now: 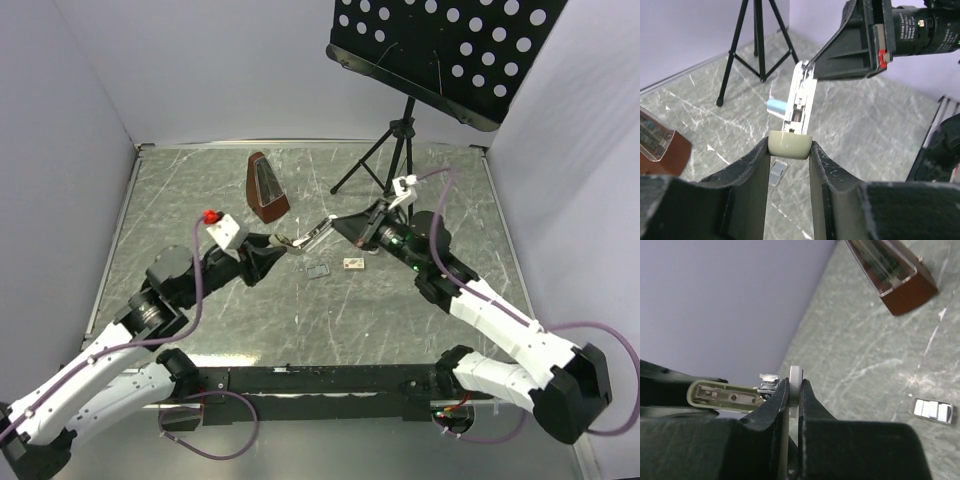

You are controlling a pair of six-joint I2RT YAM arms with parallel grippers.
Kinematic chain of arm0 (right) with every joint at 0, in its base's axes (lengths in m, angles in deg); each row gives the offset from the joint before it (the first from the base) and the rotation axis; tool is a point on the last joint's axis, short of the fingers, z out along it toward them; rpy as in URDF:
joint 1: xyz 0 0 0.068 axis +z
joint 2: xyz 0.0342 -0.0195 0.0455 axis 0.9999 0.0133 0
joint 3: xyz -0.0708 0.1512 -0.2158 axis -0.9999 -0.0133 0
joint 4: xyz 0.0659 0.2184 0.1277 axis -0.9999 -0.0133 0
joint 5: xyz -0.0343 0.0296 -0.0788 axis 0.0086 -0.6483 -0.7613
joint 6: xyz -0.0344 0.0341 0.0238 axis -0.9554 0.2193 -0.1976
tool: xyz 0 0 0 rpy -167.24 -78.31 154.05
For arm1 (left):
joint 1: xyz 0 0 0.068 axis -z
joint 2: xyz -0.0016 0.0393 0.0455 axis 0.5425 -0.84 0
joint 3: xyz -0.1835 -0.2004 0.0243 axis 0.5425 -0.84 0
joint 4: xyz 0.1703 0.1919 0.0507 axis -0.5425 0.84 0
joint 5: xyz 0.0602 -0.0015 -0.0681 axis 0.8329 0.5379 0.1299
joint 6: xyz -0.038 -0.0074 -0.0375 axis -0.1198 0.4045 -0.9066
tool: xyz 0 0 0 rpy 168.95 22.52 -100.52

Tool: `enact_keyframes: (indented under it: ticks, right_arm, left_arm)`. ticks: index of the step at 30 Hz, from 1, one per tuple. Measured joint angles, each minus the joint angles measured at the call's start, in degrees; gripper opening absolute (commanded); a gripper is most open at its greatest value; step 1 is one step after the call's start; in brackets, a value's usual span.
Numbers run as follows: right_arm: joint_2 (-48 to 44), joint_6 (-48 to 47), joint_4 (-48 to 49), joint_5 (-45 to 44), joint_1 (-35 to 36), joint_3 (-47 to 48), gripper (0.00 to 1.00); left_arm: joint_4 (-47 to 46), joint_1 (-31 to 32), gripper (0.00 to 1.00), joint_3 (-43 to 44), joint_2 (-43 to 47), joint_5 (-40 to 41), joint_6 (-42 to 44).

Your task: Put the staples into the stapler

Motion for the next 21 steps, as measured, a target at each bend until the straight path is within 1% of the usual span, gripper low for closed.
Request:
enact_keyframes:
  ticks: [3,7,12,13,15,16,18,19,21]
  right_arm:
    - [-3.10,2.12,0.55,1.73,-2.80,-0.72,0.00]
    - [-6.64,4.87,1.68,4.37,-6.12,-3.65,0.00]
    - [-9.92,7.85,3.72,3.82,-10.58,-7.21,0.00]
    - [-10.43,8.59,4.11,3.72,-11.08,-7.93,0.00]
    - [-11.17,9.62,4.87,3.72,-11.32,-8.92,0.00]
    - [-11.34,9.73,4.85,3.76,-11.32,-9.03,0.00]
    - [-11.37,9.53,5.05,3.98,-11.32,-9.03,0.00]
    - [-11.34,9.33,5.01,4.02,-11.32,-9.03,0.00]
    - [-11.10,9.03,5.03,4.07,-11.32,-9.05,0.00]
  left_arm:
    - [-0.66,0.07,0.02,-2.01,3.21,0.26,-2.34]
    - [-2.60,0.07,0.03,-6.84,6.58,1.31,-7.08]
    - [-5.01,-0.66,0.04,-12.70,9.88,5.29,-14.62]
    - [-6.01,-0.66,0.09,-13.66,10.29,5.99,-16.26]
    - [-8.11,-0.66,0.23,-15.54,10.88,7.04,-19.12]
    - [-8.85,-0.66,0.32,-16.44,11.06,7.39,-20.39]
    - [-10.36,-0.66,0.41,-17.77,11.17,7.74,-22.49]
    - [-10.54,-0.68,0.53,-17.97,11.17,7.76,-23.50]
    - [-10.93,-0.68,0.66,-17.92,11.04,7.72,-24.55]
